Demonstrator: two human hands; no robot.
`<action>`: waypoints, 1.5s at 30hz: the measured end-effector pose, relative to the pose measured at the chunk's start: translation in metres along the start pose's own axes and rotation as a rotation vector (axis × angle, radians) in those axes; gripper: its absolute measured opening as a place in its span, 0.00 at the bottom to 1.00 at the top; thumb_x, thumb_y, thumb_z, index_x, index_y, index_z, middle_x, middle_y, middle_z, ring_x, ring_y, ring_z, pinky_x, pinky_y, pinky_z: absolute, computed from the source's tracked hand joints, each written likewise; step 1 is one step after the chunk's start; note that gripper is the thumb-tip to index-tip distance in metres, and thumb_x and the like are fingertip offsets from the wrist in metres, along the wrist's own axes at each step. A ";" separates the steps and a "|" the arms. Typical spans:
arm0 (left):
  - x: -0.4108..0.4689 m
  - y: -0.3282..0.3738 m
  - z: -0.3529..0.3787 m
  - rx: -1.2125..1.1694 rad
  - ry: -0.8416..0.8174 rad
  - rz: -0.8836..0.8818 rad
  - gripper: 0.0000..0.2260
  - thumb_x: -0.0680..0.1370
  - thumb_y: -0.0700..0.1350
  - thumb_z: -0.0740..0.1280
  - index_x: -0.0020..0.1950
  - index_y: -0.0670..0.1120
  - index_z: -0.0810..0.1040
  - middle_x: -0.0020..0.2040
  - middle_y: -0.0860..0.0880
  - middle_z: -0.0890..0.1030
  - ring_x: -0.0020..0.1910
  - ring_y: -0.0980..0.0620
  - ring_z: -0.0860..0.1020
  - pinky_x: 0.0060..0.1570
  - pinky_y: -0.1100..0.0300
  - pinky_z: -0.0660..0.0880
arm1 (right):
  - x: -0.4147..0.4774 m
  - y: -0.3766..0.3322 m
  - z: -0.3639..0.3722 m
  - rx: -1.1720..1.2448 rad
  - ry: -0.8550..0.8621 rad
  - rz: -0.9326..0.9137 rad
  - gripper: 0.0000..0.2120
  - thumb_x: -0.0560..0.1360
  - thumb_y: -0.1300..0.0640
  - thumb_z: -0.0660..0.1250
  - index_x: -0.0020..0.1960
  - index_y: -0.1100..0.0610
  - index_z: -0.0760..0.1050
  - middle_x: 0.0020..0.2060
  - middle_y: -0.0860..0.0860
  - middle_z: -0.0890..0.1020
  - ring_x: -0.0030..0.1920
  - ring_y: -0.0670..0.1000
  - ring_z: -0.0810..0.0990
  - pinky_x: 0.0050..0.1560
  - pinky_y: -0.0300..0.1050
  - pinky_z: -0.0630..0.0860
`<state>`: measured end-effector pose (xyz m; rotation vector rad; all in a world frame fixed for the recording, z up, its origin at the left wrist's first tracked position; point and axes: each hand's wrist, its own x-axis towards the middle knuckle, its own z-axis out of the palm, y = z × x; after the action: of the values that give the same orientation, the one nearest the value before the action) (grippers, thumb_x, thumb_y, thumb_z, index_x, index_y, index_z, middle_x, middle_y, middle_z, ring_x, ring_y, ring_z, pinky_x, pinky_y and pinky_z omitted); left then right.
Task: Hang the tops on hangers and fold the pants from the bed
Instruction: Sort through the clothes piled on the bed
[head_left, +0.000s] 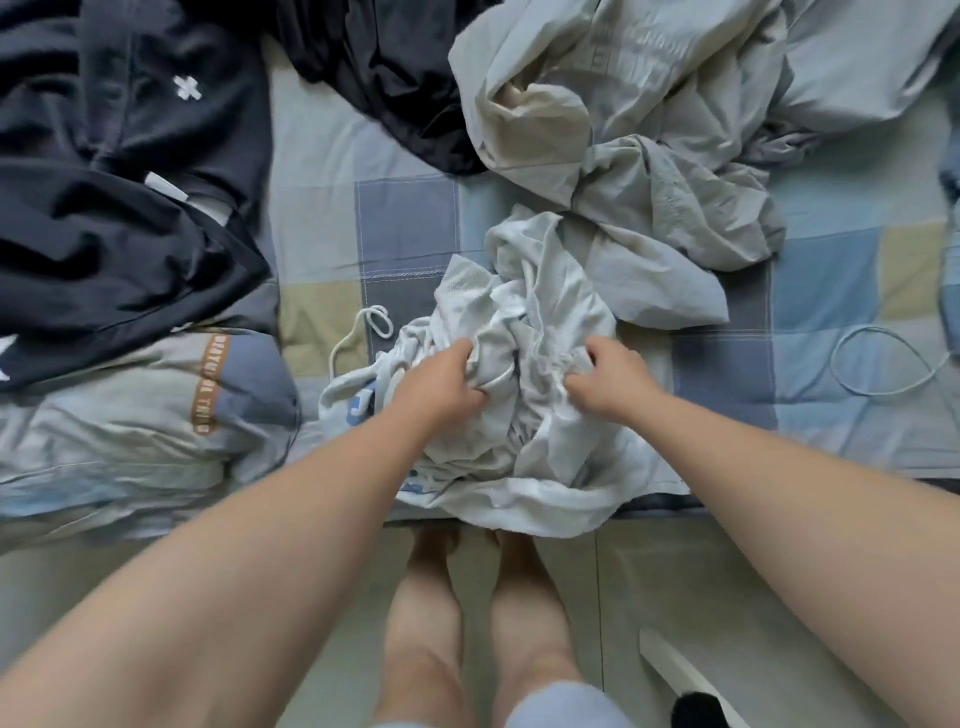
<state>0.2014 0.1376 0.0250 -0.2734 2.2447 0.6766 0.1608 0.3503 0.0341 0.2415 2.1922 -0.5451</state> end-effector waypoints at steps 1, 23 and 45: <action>-0.016 0.002 -0.002 -0.056 0.014 -0.002 0.16 0.75 0.48 0.70 0.59 0.47 0.69 0.53 0.46 0.79 0.56 0.41 0.77 0.46 0.52 0.70 | -0.015 0.007 -0.007 0.036 0.015 0.033 0.06 0.74 0.55 0.65 0.44 0.53 0.67 0.42 0.52 0.76 0.47 0.59 0.76 0.40 0.48 0.71; -0.330 0.218 -0.245 -0.320 0.816 0.729 0.14 0.71 0.36 0.68 0.55 0.44 0.84 0.49 0.47 0.76 0.49 0.50 0.76 0.50 0.50 0.77 | -0.314 -0.095 -0.247 0.397 0.238 -0.787 0.12 0.76 0.61 0.73 0.52 0.45 0.80 0.50 0.40 0.82 0.53 0.40 0.79 0.56 0.34 0.71; -0.476 0.397 -0.466 -0.146 1.113 0.934 0.15 0.71 0.58 0.76 0.37 0.52 0.75 0.32 0.56 0.76 0.33 0.52 0.75 0.35 0.57 0.71 | -0.544 -0.174 -0.511 0.325 0.985 -1.269 0.18 0.79 0.57 0.68 0.35 0.55 0.65 0.28 0.48 0.66 0.28 0.45 0.64 0.29 0.32 0.64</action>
<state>0.0882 0.2077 0.7887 0.5247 3.3982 1.4116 0.0849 0.4403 0.7910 -1.0130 2.9934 -1.7523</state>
